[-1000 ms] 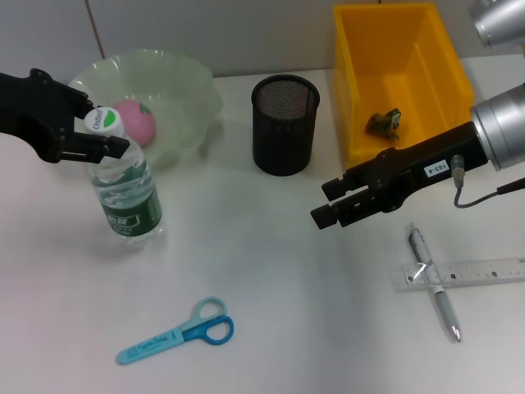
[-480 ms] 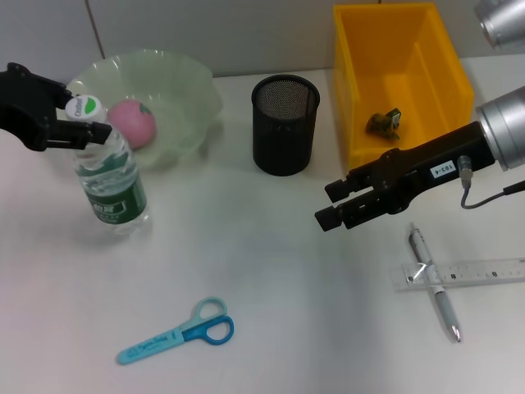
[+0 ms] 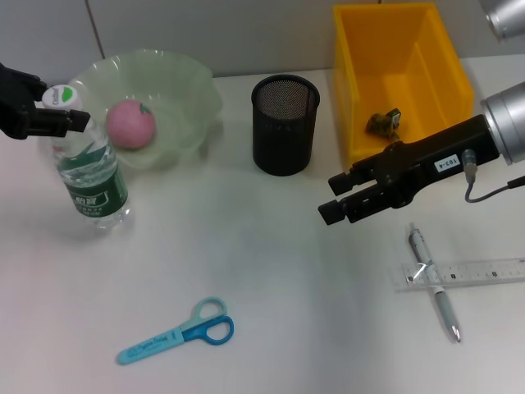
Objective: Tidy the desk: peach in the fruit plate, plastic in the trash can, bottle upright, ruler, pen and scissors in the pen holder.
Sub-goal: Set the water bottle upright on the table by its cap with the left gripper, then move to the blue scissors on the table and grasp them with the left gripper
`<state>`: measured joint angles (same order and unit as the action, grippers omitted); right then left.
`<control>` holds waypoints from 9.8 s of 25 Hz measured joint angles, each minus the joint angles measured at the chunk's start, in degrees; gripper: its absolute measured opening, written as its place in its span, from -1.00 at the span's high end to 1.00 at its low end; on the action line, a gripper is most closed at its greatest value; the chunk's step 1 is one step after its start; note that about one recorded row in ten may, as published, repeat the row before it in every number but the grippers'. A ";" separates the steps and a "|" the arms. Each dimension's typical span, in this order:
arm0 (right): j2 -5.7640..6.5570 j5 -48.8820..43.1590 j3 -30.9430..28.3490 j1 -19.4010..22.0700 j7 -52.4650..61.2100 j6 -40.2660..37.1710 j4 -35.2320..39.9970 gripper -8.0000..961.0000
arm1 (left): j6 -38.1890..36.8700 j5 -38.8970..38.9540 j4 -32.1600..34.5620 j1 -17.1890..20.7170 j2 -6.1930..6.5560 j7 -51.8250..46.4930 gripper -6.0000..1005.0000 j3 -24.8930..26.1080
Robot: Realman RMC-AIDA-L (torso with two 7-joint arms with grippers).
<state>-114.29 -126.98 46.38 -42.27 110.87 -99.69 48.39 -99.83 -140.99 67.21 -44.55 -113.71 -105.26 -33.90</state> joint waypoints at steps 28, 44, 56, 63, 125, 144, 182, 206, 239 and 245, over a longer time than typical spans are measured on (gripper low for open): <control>-0.13 0.03 0.19 0.53 -0.39 0.20 0.38 -0.51 | 5.68 -0.54 -0.58 1.86 -0.04 -1.06 -0.16 -0.55; -0.15 0.16 0.54 0.43 -0.49 0.65 0.38 -0.51 | 8.31 -0.61 -0.67 2.91 -0.45 -1.08 -0.18 -3.52; -0.24 0.16 0.43 0.51 -0.84 0.63 0.24 -0.51 | 8.34 -0.60 -0.65 2.86 -0.46 -1.07 -0.20 -3.54; -0.24 0.16 0.30 0.53 -0.87 0.38 0.24 -0.51 | 8.29 -0.60 -0.60 2.73 -0.45 -0.99 -0.21 -3.54; -0.23 0.15 0.06 0.53 -0.93 0.32 -0.02 -0.51 | 7.58 12.70 0.27 4.88 0.49 -3.37 -0.56 -0.71; -1.30 1.26 0.14 1.66 -3.17 0.46 -0.19 -0.51 | -2.88 31.50 1.85 12.59 -2.18 1.45 -0.55 -4.88; -0.49 -0.01 0.55 3.28 -6.86 -0.88 -0.23 -0.51 | -2.10 -1.48 18.97 10.19 -4.91 -21.62 -0.51 -54.47; -0.32 -1.05 0.61 2.87 -6.38 -1.47 -0.14 -0.51 | 3.34 -2.02 12.70 7.62 -5.09 -28.67 -0.47 -62.13; -0.32 -1.98 0.64 2.81 -6.70 -2.11 -0.48 -0.51 | 9.44 -2.11 4.47 6.21 -5.02 -27.23 -0.42 -65.22; -0.32 -1.98 0.64 2.81 -6.70 -2.01 -0.42 -0.51 | 9.93 -2.10 4.01 6.22 -5.02 -27.20 -0.41 -65.19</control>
<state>-114.60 -128.95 47.02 -39.46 104.17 -101.70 47.98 -89.90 -143.08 71.22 -38.34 -118.74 -132.46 -99.09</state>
